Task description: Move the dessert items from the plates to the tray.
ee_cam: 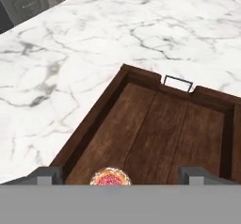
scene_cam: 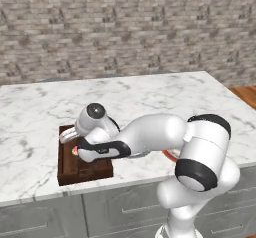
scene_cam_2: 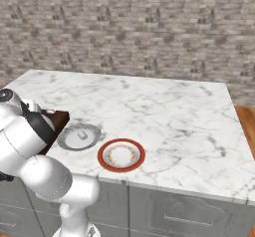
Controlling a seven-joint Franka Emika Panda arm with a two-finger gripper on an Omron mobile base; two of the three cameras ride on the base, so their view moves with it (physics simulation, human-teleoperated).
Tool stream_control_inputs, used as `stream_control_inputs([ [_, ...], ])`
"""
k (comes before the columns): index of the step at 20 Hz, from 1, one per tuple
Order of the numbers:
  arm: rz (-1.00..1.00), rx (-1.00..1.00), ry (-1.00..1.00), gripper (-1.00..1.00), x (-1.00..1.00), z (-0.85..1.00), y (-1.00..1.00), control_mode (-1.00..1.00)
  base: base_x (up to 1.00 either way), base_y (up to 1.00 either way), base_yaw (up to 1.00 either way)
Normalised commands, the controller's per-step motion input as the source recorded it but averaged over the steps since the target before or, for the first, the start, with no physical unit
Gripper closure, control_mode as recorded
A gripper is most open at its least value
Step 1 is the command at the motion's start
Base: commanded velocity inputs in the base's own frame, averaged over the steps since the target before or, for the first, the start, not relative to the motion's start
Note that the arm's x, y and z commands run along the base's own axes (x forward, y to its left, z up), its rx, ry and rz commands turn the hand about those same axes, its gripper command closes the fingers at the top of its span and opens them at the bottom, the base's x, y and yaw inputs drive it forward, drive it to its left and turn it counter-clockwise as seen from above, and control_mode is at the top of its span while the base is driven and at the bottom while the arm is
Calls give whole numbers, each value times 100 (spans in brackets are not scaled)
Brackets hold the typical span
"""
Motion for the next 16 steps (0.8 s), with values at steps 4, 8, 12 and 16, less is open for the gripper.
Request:
stream_control_inputs([
  [4, -14, 2, 11, -100, -7, 21, -62, -100, 0, 0, 0],
  [8, -16, 0, 11, -100, -11, -13, -100, -100, 0, 0, 0],
  [12, -4, 0, 2, -100, 0, -28, -100, -100, 0, 0, 0],
  [16, 0, 0, 0, -100, 16, -21, -100, -100, 0, 0, 0],
])
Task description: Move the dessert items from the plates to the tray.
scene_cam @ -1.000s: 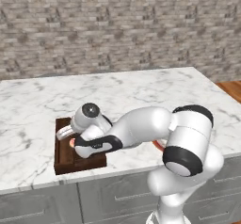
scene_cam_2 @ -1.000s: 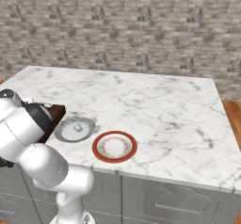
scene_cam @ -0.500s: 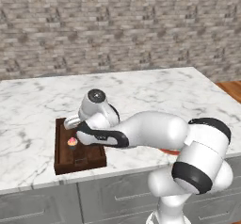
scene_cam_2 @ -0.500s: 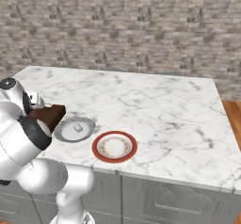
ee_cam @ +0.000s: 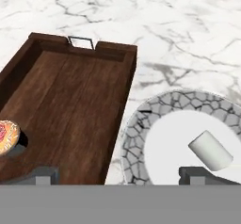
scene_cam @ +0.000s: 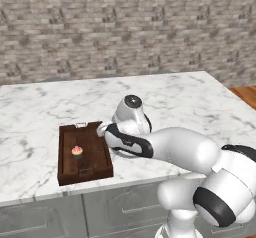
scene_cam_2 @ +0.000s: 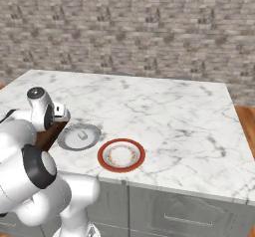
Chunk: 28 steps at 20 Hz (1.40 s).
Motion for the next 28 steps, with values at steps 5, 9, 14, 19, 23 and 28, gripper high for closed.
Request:
stream_control_inputs([
  [5, 3, 0, 0, -100, 23, -20, -100, -100, 0, 0, 0],
  [9, 6, -4, 0, -100, 16, -21, -100, -100, 0, 0, 0],
  [14, 0, -12, 1, -100, 31, -31, -43, -100, 0, 0, 0],
  [19, 0, -2, 0, -100, 6, -6, -3, -100, 0, 0, 0],
  [23, 2, 0, 0, -100, -1, 0, 20, -100, 0, 0, 0],
  [28, 3, 0, 0, -100, -1, -5, 22, -100, 0, 0, 0],
])
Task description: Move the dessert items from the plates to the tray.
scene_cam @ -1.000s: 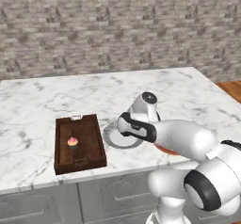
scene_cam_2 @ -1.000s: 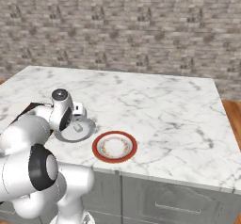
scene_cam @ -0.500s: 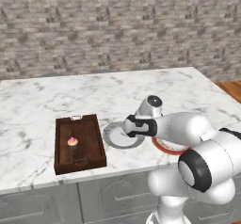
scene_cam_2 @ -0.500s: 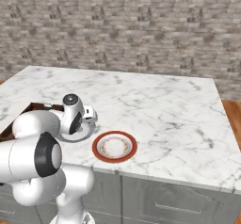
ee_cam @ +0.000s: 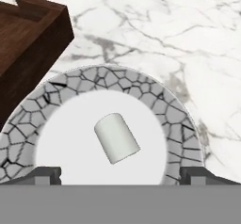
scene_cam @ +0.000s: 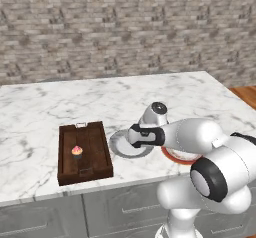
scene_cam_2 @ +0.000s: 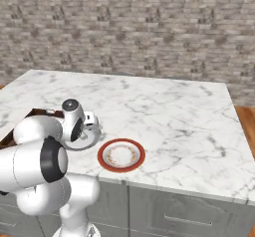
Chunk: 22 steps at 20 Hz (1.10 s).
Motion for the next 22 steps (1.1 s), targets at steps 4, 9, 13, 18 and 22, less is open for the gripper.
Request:
stream_control_inputs([
  [4, 0, 0, 0, -100, 0, -6, 0, -100, 0, 0, 0],
  [9, 0, 0, 0, -100, 0, -18, 0, -100, 0, 0, 0],
  [13, 0, 0, 0, -100, 3, -28, 2, -100, 0, 0, 0],
  [18, 0, 0, 0, -100, 17, -25, 1, -100, 0, 0, 0],
  [22, 0, 0, 0, -100, 31, -15, 0, -100, 0, 0, 0],
])
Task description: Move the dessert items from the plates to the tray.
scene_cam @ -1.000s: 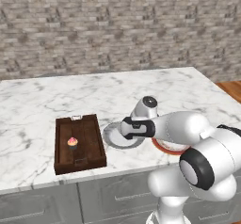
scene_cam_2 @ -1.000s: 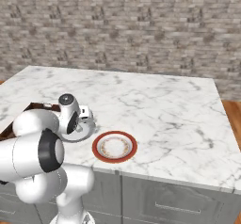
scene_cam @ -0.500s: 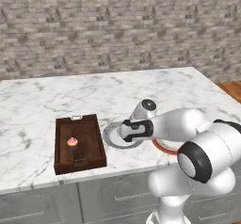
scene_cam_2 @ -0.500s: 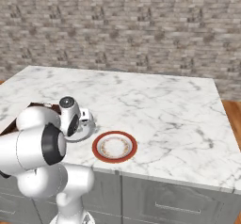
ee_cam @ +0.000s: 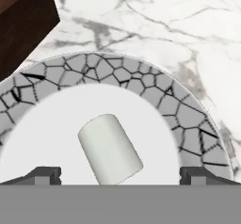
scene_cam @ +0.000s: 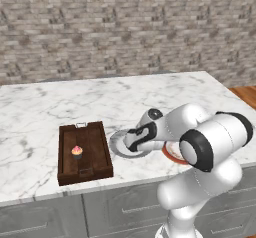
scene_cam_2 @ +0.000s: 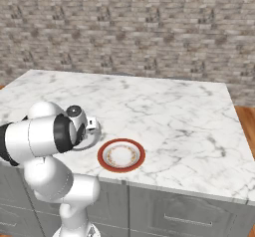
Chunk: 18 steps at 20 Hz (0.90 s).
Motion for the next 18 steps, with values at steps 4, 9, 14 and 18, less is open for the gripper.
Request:
stream_control_inputs([
  [4, 0, 0, 0, -100, 23, -18, 1, -100, 0, 0, 0],
  [9, 0, 0, 0, 100, 1, -27, 5, -100, 0, 0, 0],
  [14, 0, -2, -2, 100, 0, -7, 0, -100, 0, 0, 0],
  [18, 0, 0, -9, 100, 0, 72, 17, -100, 0, 0, 0],
])
